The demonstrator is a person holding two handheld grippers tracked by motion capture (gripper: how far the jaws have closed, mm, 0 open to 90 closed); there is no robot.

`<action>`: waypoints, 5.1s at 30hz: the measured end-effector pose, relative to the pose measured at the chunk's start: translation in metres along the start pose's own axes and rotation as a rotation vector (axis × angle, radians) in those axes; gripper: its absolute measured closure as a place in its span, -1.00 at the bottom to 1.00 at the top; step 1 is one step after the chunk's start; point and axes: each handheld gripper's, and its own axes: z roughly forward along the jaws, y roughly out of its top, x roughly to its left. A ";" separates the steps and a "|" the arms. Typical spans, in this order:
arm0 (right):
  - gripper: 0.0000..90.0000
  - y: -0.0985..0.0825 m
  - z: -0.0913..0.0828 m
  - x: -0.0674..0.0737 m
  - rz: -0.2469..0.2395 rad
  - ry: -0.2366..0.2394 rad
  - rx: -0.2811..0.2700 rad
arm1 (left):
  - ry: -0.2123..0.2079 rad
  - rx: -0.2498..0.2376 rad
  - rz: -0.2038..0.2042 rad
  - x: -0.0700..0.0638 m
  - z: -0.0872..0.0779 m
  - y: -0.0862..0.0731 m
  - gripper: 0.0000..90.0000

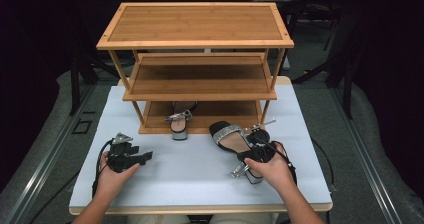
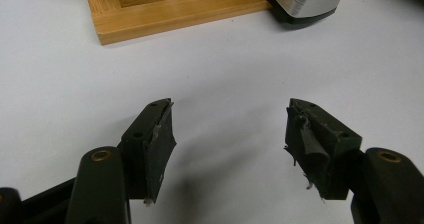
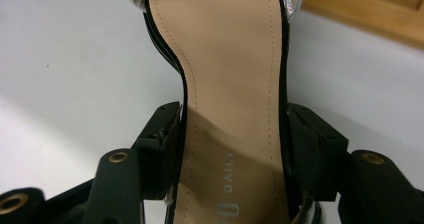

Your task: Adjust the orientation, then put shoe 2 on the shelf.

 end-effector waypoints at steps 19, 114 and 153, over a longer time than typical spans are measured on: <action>-0.08 0.034 0.039 0.005 0.068 -0.034 0.032 | -0.003 0.008 0.001 0.002 0.001 -0.001 -0.21; 1.00 -0.039 0.005 0.021 -0.103 0.090 -0.325 | 0.003 0.021 0.000 -0.001 0.007 -0.004 -0.21; 1.00 0.029 0.067 0.022 -0.081 0.085 -0.338 | 0.010 0.014 0.017 -0.005 0.012 -0.001 -0.19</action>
